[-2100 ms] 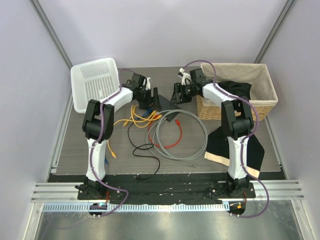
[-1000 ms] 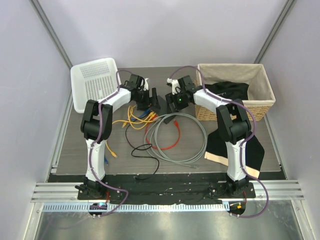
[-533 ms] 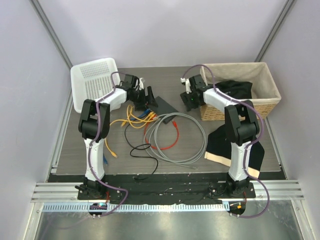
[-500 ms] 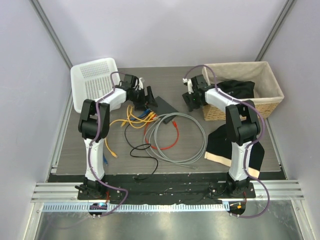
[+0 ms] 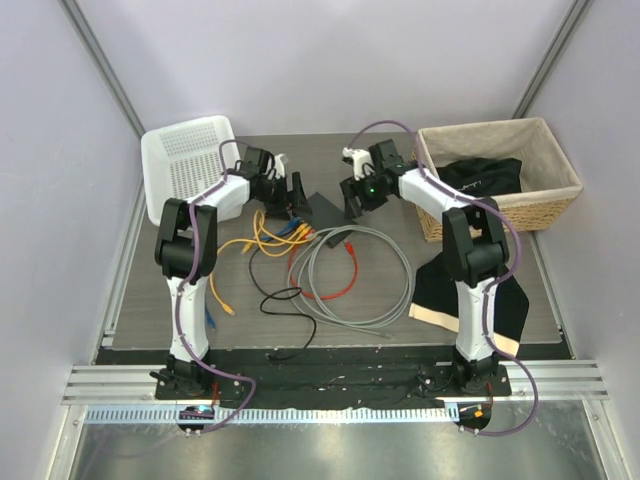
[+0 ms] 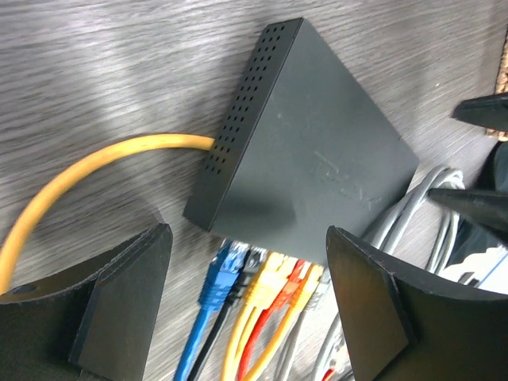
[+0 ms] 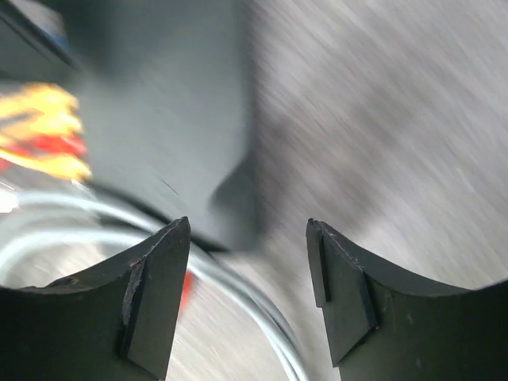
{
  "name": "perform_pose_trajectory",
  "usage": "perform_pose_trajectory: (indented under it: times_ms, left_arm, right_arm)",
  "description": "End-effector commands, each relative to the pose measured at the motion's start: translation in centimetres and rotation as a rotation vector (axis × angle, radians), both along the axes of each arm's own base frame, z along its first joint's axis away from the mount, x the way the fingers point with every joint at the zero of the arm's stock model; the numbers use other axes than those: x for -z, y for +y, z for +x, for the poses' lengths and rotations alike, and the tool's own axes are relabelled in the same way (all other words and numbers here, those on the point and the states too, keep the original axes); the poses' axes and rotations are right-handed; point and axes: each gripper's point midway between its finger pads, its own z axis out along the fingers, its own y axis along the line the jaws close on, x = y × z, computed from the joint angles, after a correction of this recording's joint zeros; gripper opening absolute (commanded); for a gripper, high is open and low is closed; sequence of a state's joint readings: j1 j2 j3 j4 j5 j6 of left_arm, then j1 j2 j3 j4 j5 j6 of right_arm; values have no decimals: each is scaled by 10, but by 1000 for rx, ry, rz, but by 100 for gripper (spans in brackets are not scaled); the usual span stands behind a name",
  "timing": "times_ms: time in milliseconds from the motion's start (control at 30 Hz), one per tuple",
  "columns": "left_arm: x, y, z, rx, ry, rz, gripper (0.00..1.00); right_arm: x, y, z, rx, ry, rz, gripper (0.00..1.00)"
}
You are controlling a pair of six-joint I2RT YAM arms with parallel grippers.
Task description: Pull the plug from the switch port
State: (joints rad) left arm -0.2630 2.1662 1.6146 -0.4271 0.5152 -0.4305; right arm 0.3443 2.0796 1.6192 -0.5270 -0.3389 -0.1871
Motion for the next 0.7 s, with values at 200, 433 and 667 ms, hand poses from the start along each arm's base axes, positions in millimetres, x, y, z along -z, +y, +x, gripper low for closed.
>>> perform_pose_trajectory:
  times_ms: [200, 433, 667]
  left_arm:
    - [-28, 4, -2, 78, -67, -72, 78]
    - [-32, -29, 0, 166, -55, -161, 68]
    - [-34, -73, -22, 250, -27, -217, 65]
  right_arm:
    - [-5, 68, 22, -68, 120, 309, 67]
    - [27, 57, -13, -60, 242, 281, 58]
    - [4, 35, -53, -74, 214, 240, 53]
